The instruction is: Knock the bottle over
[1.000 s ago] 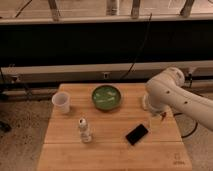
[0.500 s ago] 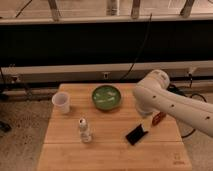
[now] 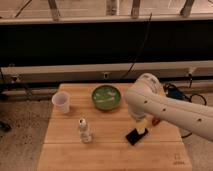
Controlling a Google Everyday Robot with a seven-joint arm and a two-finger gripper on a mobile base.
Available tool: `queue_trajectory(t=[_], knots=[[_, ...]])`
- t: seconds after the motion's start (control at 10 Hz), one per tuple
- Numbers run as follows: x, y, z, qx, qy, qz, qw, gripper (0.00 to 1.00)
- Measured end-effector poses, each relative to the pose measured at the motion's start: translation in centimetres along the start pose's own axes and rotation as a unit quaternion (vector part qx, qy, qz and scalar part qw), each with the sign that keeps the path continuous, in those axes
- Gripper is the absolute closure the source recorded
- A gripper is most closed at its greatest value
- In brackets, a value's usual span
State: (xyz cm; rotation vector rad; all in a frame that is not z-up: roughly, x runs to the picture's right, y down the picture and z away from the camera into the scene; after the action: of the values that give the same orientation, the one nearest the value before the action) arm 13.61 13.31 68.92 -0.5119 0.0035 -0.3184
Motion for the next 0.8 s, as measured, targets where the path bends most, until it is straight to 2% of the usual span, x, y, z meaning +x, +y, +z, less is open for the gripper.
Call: queue_trajectory(t=[0.3, 0.4, 0.6, 0.8], knots=[[-3.8, -0.5, -0.1, 0.003, -0.004, -0.028, 0.9996, 0.2], [-4.4, -0.4, -0.1, 0.001, -0.005, -0.036, 0.9994, 0.2], [-4.2, 0.0, 0.1, -0.002, -0.007, -0.047, 0.9989, 0.21], [-4.8, 0.0, 0.2, -0.004, -0.011, -0.049, 0.9987, 0.36]])
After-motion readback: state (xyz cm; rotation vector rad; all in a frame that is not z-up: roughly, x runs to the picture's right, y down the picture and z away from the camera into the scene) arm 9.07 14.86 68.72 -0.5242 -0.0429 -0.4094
